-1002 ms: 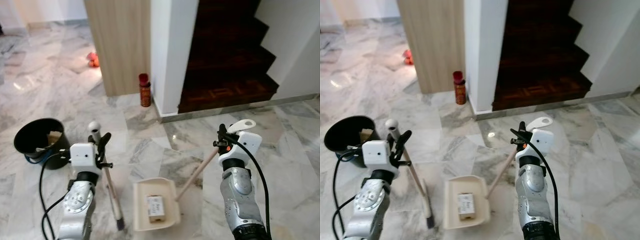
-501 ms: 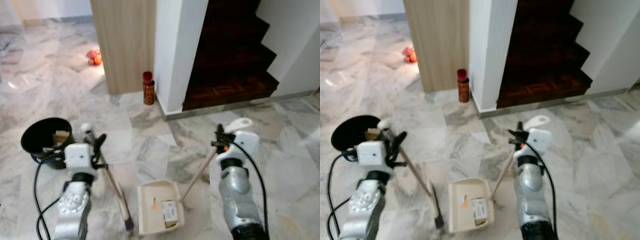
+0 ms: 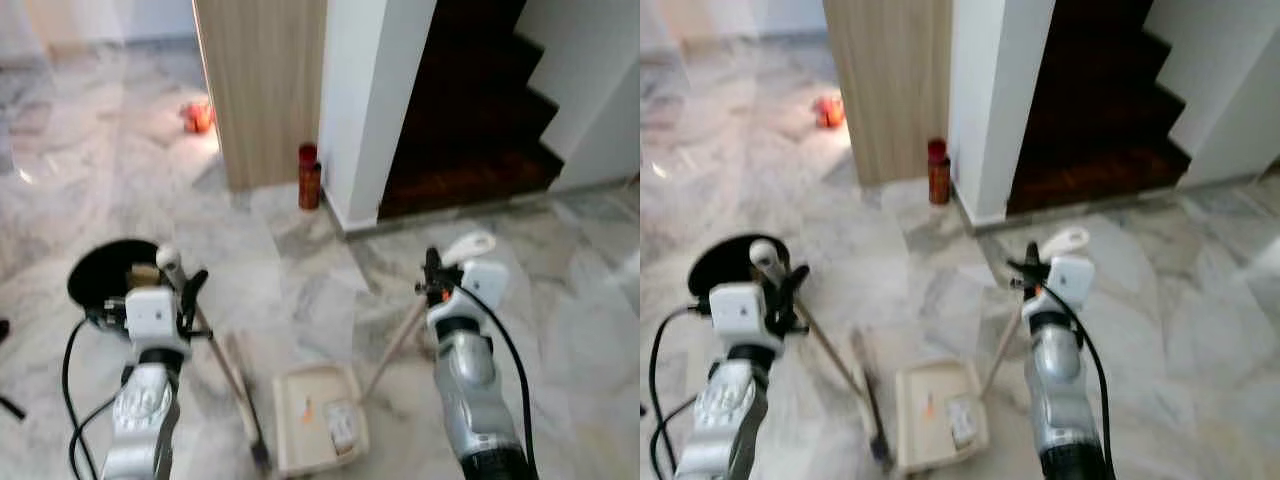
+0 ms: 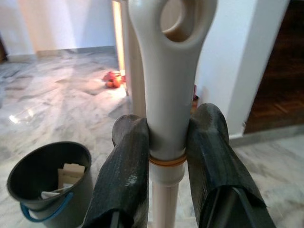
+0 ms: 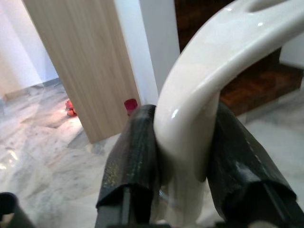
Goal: Sweep floor
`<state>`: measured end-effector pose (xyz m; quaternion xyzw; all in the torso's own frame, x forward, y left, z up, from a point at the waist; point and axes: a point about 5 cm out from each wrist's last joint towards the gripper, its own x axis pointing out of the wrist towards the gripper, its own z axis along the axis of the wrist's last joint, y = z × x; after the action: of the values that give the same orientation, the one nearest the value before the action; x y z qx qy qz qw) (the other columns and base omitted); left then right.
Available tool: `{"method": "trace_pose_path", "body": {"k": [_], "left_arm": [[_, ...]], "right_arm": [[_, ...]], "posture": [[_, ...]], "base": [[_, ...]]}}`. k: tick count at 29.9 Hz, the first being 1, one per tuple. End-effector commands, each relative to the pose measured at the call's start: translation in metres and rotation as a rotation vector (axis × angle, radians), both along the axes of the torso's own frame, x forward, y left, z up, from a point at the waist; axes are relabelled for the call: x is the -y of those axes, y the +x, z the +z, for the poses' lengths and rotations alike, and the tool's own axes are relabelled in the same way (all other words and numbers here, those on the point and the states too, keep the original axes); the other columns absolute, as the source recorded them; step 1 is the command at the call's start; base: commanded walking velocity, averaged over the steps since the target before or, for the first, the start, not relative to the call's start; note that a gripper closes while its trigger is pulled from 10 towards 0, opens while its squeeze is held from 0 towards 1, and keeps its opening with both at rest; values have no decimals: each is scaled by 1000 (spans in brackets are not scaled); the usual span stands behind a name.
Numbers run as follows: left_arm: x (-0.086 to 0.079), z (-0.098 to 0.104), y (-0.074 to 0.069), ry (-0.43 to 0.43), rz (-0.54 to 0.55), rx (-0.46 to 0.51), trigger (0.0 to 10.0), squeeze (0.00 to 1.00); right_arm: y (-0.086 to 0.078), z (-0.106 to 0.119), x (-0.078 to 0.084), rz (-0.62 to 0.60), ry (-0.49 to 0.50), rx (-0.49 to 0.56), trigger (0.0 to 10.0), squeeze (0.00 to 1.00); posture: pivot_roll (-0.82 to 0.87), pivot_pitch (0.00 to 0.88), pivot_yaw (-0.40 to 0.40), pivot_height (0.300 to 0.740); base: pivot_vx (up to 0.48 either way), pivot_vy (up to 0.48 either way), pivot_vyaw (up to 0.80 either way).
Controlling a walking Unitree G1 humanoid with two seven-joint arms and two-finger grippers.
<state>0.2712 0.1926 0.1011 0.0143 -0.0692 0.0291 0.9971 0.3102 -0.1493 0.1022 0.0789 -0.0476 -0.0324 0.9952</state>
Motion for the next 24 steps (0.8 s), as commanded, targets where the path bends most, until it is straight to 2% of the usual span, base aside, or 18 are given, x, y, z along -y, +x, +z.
{"method": "trace_pose_path", "body": {"k": [1,12,21,24], "left_arm": [[3,9,1,16,-11,44,10000,0],[1,9,0,18,-4,41,10000,0],[-1,9,0,24,-3,39,10000,0],[-1,9,0,24,-4,38,10000,0]], "right_arm": [[1,8,6,-24,10,36,10000,0],[1,8,4,-15,5,33,10000,0],[1,8,2,-6,10,38,10000,0],[1,7,2,-6,18,30,10000,0]], "posture": [[98,49,-27,740],[103,59,-25,740],[106,61,-21,740],[108,61,-18,740]], "base": [[0,304,0],[0,300,0],[0,302,606],[0,301,133]]}}
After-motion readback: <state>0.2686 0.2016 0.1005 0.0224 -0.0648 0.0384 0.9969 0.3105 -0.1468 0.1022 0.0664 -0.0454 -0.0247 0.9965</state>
